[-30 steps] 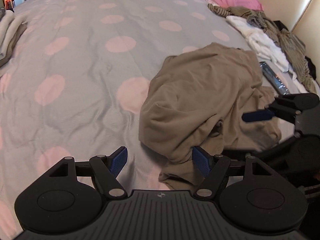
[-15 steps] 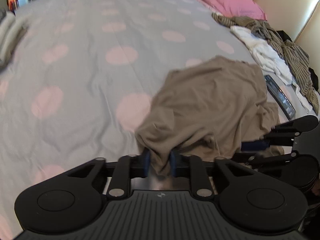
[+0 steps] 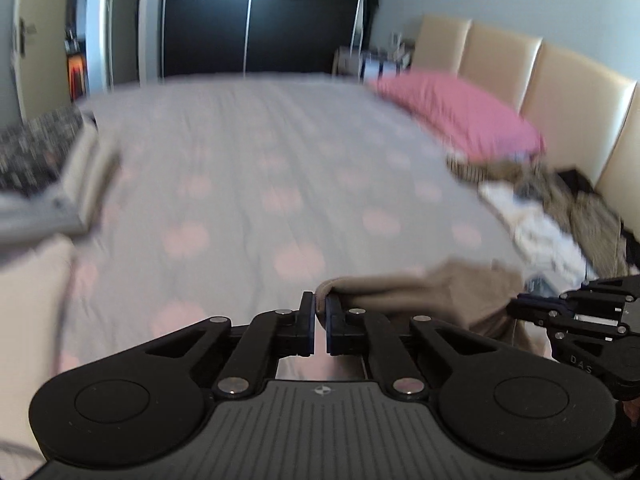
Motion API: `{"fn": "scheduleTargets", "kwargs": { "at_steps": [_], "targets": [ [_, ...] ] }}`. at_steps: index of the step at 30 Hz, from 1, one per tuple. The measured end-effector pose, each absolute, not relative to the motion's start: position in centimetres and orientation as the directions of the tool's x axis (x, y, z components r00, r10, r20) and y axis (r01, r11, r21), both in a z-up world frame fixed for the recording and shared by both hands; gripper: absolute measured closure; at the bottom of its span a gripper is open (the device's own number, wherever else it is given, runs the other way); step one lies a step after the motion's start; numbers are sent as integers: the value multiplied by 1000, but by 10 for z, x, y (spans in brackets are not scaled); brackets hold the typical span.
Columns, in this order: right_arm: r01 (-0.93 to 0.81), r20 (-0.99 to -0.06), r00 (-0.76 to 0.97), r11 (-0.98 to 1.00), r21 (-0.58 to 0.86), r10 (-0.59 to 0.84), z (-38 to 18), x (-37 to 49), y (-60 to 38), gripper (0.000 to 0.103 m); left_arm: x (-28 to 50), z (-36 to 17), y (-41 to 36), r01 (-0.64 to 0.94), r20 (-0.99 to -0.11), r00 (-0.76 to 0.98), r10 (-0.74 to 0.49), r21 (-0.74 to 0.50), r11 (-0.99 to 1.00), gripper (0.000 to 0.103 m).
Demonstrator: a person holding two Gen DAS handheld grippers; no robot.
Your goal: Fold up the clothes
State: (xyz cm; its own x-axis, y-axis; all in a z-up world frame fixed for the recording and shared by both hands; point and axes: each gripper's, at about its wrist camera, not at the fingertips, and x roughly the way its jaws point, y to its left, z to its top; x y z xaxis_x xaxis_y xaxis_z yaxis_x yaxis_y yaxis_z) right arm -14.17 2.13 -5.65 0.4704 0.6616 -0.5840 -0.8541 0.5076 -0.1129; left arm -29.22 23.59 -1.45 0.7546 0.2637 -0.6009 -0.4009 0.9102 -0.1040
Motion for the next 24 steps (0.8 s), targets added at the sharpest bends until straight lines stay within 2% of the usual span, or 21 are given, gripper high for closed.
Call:
{"fn": "scheduleTargets", "kwargs": {
  "at_steps": [7,10,11,14,16,19,24],
  "targets": [
    [-875,-454,456,478,-74,765,6,-157,18,103,-324,53,241,-445,-419,828,374,-85,891,101],
    [-888,-370,450,450,-92,813,39,-168,12,103,-333,77,242,-433,-358,855,375,-96,896,101],
    [-893,-367,442,441,-93,818,45,-169,13,103,-334,82,243,-425,-350,862,367,-102,899,101],
    [-902,-442,411,425,-72,798,44,-160,22,103,-322,70,248,-404,-428,842,327,-101,909,101],
    [-906,-526,397,414,-92,752,27,-155,34,103,-312,46,252,-398,-509,805,305,-82,914,101],
    [-926,-622,321,376,-46,714,-3,-150,41,102,-300,10,253,-376,-609,751,256,-74,924,101],
    [-919,-711,248,391,42,659,-54,-143,46,97,-298,-29,238,-288,-699,700,142,-96,953,101]
  ]
}}
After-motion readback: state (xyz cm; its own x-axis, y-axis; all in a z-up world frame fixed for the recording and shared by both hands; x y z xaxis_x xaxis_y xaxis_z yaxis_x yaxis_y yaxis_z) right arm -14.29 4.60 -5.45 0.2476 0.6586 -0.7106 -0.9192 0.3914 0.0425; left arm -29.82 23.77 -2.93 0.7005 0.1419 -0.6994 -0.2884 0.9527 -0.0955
